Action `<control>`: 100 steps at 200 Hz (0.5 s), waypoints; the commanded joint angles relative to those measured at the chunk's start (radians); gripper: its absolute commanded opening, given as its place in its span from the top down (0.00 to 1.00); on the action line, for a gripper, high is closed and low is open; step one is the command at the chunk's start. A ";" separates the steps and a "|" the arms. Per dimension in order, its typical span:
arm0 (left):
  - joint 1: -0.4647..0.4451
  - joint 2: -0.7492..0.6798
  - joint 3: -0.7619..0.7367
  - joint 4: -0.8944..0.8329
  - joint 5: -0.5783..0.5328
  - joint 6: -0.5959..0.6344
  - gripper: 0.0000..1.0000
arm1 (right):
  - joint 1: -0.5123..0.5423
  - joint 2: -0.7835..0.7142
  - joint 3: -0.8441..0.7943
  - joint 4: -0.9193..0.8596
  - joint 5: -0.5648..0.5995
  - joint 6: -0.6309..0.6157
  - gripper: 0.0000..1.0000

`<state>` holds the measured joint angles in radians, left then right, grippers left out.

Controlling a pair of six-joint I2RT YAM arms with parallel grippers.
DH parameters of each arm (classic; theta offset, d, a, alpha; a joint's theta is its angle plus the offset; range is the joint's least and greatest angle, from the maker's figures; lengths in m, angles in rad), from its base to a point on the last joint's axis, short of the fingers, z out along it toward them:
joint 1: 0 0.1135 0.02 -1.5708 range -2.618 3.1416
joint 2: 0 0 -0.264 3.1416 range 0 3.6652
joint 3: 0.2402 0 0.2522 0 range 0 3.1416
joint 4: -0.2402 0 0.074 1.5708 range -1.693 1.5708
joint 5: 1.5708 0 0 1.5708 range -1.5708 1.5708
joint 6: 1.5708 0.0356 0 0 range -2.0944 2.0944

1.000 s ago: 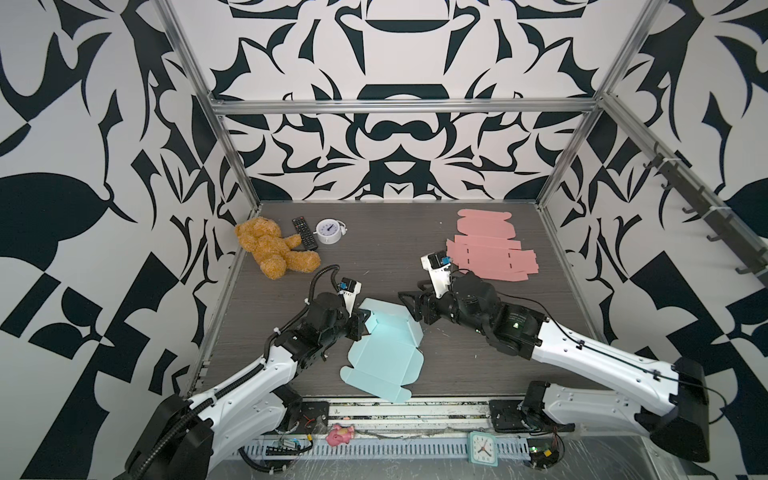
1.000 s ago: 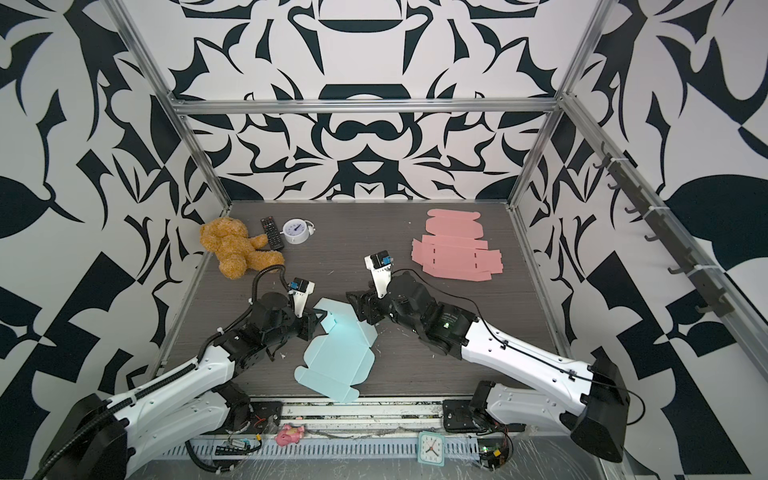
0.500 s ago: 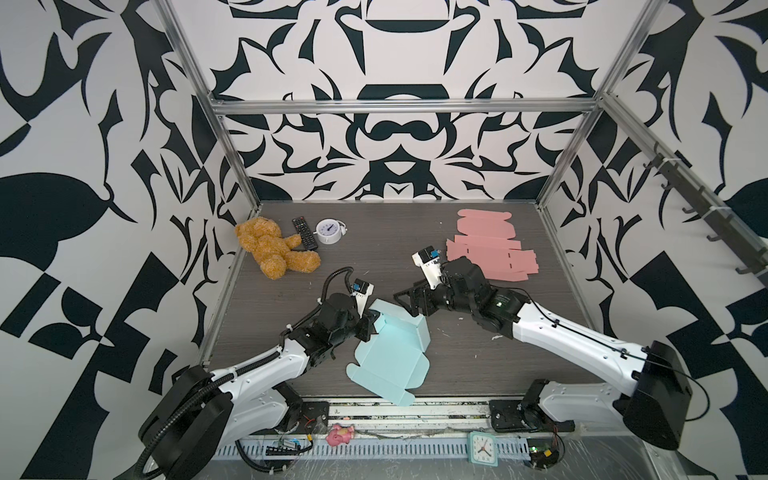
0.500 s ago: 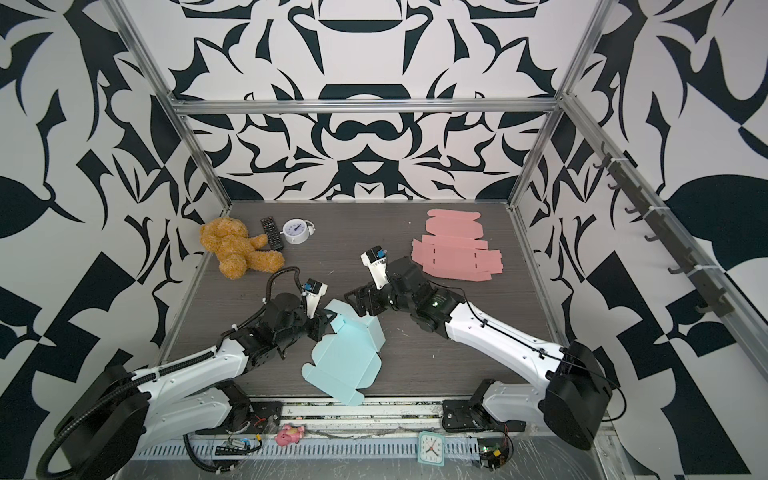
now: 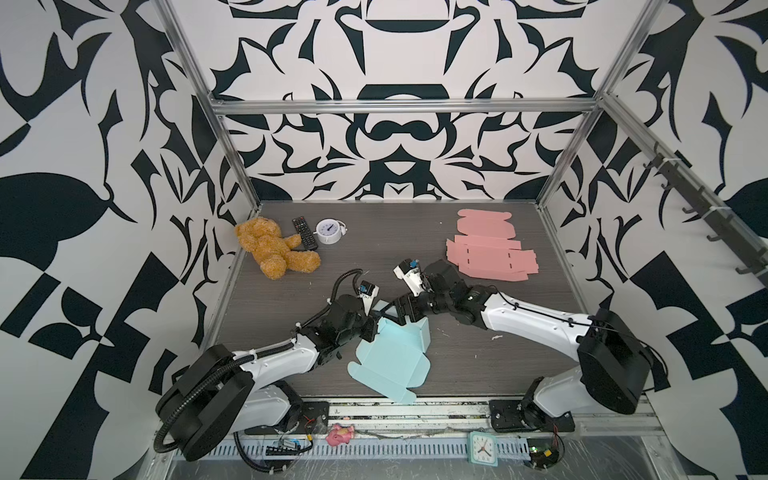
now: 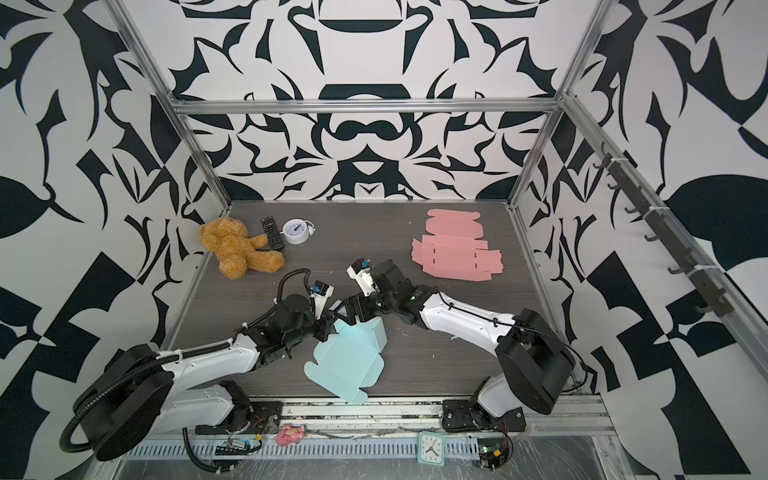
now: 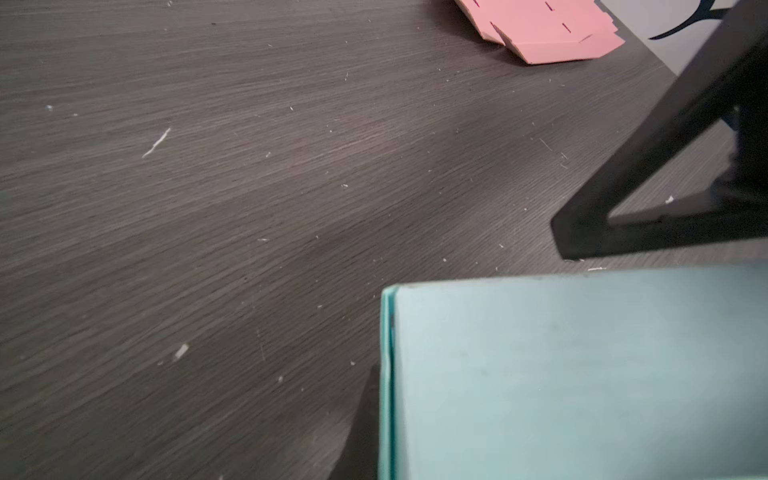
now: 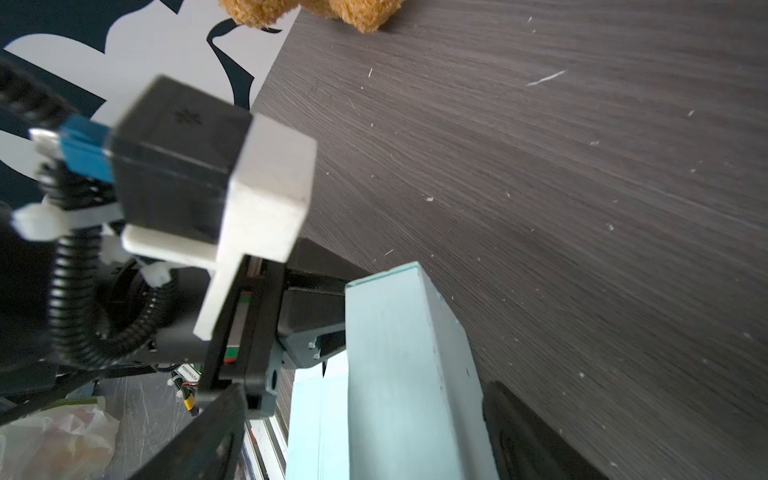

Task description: Fold the paper box

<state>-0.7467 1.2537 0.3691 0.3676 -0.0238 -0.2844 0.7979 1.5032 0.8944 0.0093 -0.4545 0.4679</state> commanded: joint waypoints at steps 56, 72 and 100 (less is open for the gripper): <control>-0.012 0.097 0.040 0.049 -0.151 0.004 0.92 | -0.006 -0.004 -0.081 0.129 -0.074 0.068 0.12; -0.015 0.109 0.041 0.055 -0.175 0.004 0.91 | -0.005 -0.014 -0.100 0.144 -0.079 0.080 0.13; -0.023 0.124 0.041 0.063 -0.202 0.004 0.88 | -0.006 -0.025 -0.118 0.150 -0.078 0.087 0.15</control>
<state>-0.7738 1.3407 0.3969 0.4511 -0.1360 -0.2527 0.7780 1.5021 0.8047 0.1574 -0.4889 0.5255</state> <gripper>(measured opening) 0.100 0.857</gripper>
